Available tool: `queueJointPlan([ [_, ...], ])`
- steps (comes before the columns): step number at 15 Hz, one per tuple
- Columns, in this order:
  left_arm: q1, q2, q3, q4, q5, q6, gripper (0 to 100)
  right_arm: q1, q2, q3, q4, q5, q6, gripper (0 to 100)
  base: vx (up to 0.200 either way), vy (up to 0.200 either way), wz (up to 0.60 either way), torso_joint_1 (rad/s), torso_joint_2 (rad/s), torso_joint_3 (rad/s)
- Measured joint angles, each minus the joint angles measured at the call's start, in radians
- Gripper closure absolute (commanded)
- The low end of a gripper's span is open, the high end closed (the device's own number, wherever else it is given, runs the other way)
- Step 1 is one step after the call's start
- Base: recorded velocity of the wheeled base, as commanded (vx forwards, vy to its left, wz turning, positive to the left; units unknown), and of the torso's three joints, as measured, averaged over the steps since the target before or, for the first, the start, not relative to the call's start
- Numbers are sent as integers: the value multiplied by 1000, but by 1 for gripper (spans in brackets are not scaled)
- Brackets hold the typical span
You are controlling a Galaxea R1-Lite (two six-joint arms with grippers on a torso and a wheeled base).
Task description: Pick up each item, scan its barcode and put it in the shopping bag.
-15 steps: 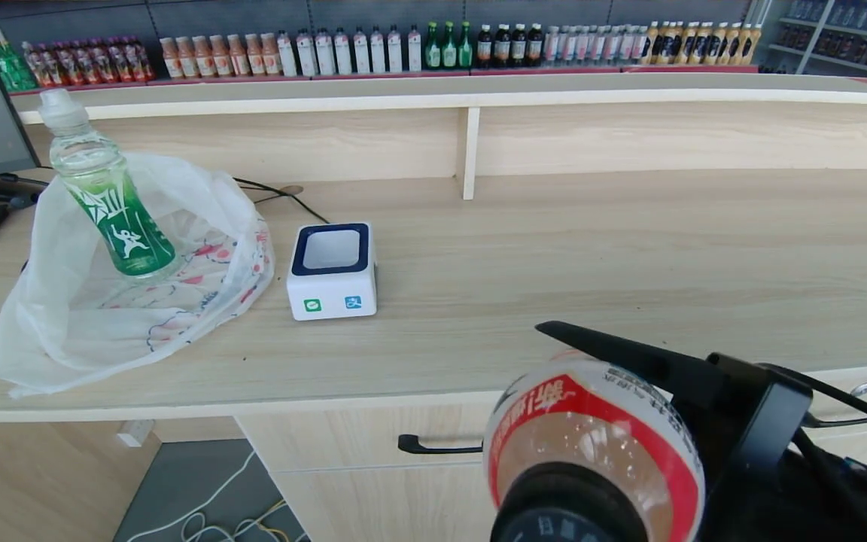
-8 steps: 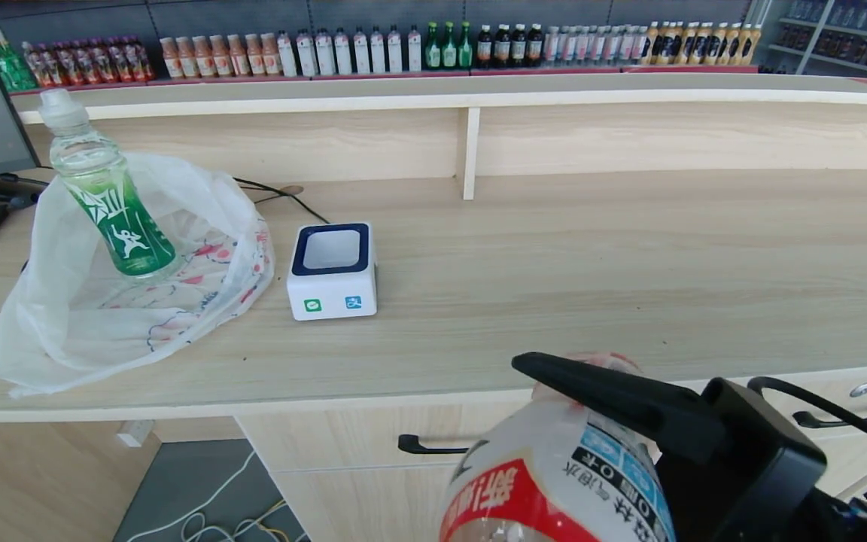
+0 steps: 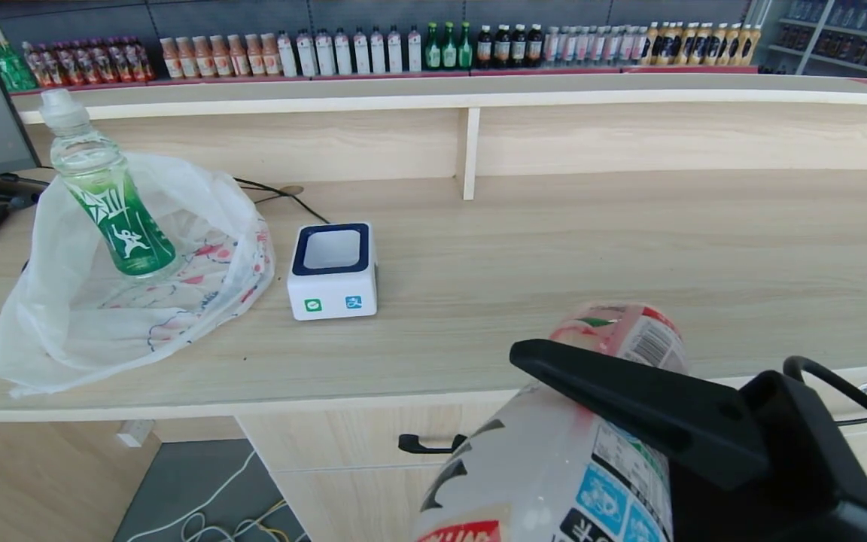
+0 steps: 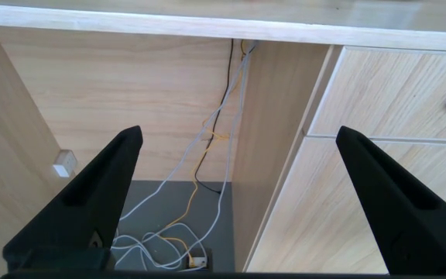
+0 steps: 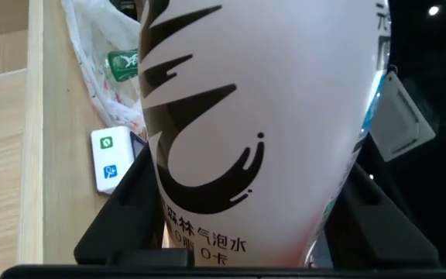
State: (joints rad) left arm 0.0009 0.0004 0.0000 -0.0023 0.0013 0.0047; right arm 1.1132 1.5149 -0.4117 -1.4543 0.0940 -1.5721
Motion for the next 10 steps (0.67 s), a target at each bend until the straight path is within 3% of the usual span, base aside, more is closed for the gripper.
queueJointPlan([
  [3,0,0,0,0,0,0,0,4,24,-62,4,36,-123,100,0,0,0,0,0,0],
  [10,0,0,0,0,0,0,0,9,38,-76,4,18,-155,100,0,0,0,0,0,0],
])
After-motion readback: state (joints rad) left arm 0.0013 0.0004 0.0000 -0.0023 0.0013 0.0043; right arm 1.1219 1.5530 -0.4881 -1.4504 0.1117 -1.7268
